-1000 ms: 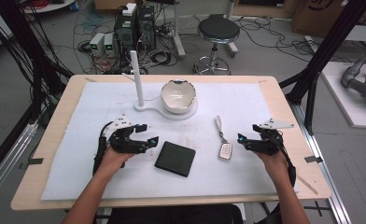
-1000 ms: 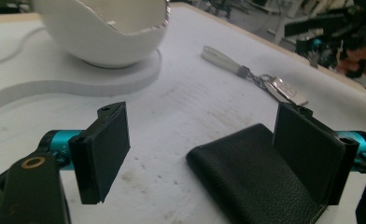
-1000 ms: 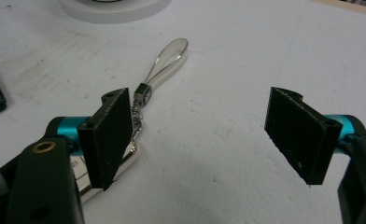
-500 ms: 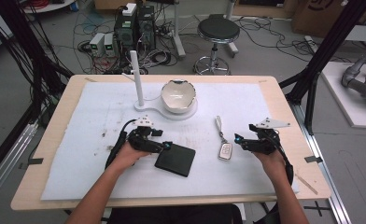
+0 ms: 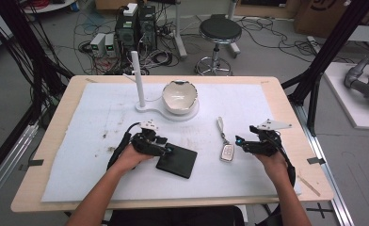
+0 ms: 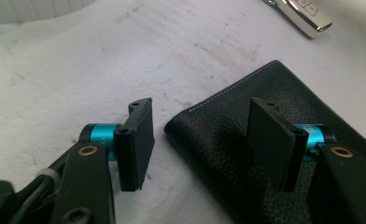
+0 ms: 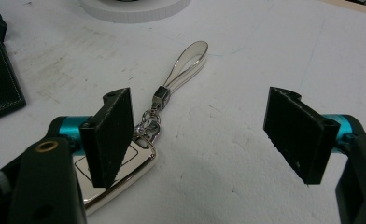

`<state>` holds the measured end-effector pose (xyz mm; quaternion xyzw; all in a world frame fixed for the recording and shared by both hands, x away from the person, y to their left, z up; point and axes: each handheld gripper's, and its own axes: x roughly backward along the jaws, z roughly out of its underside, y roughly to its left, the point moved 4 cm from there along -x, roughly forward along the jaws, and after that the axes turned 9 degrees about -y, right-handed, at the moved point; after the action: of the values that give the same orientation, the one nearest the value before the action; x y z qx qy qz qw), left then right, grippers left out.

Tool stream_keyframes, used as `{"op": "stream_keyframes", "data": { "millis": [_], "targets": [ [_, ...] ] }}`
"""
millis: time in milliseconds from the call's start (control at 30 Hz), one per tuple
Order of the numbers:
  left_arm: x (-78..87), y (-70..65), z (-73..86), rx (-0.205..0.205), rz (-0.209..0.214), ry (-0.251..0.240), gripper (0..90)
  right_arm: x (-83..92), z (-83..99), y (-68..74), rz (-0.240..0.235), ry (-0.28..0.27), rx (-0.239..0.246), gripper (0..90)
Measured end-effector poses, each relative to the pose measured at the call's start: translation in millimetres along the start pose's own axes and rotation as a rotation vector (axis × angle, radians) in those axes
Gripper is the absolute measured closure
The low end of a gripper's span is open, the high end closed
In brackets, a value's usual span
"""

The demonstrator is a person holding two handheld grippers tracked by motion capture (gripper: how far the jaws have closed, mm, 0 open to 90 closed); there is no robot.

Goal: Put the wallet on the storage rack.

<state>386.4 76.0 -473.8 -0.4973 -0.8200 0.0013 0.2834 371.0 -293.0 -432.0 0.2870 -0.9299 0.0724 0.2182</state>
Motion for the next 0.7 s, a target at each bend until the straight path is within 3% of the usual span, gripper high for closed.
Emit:
{"op": "stream_keyframes", "data": {
  "millis": [300, 400, 467, 567, 700],
  "targets": [
    [-0.3, -2.4, 0.1, -0.007, -0.010, 0.006, 47.5, -1.5, 0.2, 0.1, -0.002, 0.005, -0.001, 24.9],
    [0.5, -1.4, -0.2, 0.004, -0.018, -0.004, 53.9, -1.9, 0.2, 0.1, -0.002, 0.007, -0.007, 24.9],
    [2.1, -0.9, -1.1, 0.008, -0.031, -0.018, 63.1, -2.0, 0.1, 0.3, -0.006, 0.007, 0.001, 24.9],
    [1.7, -1.8, -0.9, 0.010, -0.023, -0.024, 64.8, -2.4, -0.3, 1.8, -0.012, 0.008, -0.004, 24.9],
    [2.4, -2.5, -1.6, 0.022, -0.010, -0.037, 73.6, -3.9, -1.9, 6.2, -0.029, 0.007, -0.003, 24.9]
  ]
}}
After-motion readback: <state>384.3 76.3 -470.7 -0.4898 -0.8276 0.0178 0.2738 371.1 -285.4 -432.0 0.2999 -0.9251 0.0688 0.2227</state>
